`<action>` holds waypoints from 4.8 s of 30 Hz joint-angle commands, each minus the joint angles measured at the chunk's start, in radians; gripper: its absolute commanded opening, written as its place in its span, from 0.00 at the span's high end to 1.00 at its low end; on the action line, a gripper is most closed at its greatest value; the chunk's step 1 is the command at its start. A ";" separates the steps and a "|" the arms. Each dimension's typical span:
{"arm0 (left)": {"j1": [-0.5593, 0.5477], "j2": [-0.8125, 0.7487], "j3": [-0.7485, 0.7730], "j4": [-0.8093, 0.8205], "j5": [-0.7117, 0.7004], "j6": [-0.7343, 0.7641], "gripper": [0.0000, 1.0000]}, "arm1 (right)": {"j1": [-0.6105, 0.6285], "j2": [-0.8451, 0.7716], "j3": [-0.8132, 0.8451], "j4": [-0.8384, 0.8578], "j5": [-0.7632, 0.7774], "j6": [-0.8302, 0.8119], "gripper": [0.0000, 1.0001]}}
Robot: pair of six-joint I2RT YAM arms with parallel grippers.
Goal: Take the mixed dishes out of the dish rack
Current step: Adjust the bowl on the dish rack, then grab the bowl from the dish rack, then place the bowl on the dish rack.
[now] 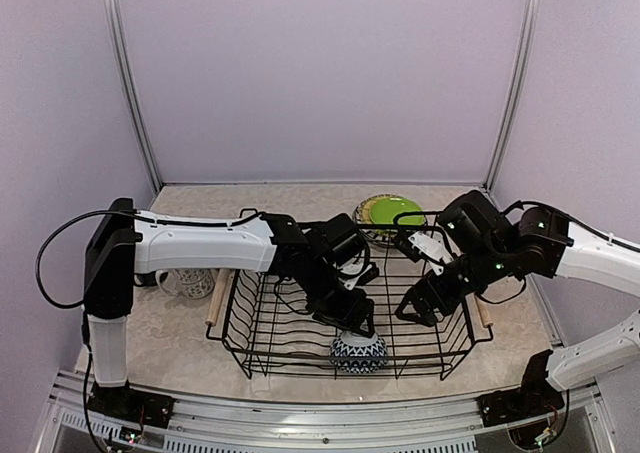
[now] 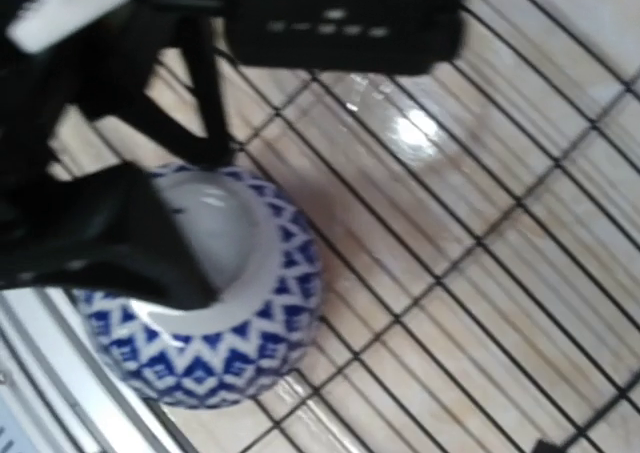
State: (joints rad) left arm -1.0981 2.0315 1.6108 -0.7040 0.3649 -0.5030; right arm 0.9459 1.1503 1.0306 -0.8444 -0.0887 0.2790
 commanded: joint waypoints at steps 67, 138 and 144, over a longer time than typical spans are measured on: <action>0.155 0.002 0.011 -0.035 -0.161 -0.006 0.30 | 0.329 0.415 -0.142 0.727 0.575 0.021 0.65; 0.380 -0.910 -0.249 0.273 -0.679 0.431 0.01 | -0.919 0.255 0.081 0.411 -0.054 0.257 1.00; 0.380 -0.933 -0.259 0.283 -0.668 0.415 0.01 | -0.924 0.335 0.035 0.413 -0.066 0.341 1.00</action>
State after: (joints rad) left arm -0.7162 1.1187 1.3640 -0.4454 -0.3210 -0.0685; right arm 0.0231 1.4792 1.1027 -0.5056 -0.0872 0.5293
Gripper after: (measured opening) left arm 0.990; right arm 0.024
